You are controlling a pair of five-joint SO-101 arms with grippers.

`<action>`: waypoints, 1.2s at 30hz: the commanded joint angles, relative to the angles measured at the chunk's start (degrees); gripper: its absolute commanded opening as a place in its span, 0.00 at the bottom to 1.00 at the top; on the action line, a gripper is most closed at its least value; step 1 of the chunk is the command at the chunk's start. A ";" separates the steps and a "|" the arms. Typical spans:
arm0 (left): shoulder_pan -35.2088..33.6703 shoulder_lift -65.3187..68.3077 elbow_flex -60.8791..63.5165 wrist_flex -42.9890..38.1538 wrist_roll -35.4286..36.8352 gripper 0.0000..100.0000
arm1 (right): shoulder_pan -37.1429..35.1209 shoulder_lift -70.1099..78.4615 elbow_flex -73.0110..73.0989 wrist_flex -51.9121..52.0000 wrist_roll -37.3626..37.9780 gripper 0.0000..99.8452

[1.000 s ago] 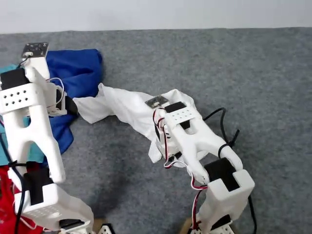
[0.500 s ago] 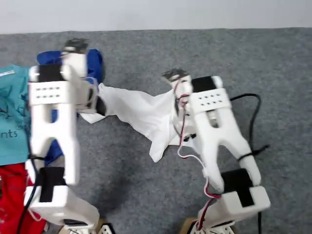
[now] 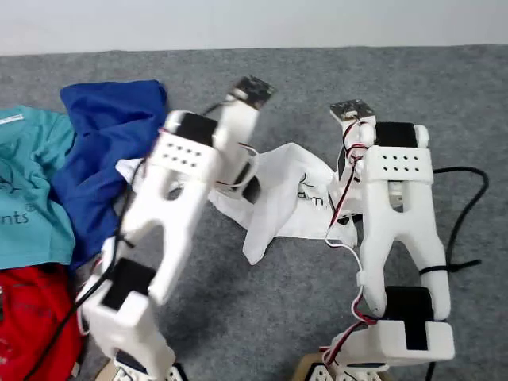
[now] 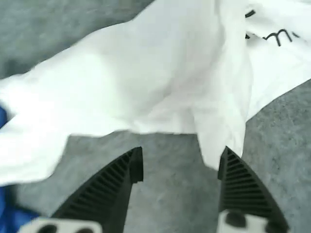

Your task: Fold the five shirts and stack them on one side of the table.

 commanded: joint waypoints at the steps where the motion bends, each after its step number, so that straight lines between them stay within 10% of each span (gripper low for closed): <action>1: 2.99 3.25 -0.57 -3.60 0.53 0.26 | 0.57 -3.74 -2.81 0.57 0.62 0.01; 25: 5.36 16.44 -6.99 -14.24 0.26 0.31 | 0.22 -3.82 3.25 -1.27 0.53 0.01; 36: 7.21 20.40 -17.80 -7.91 0.26 0.13 | 0.22 -3.82 4.22 -1.27 0.53 0.01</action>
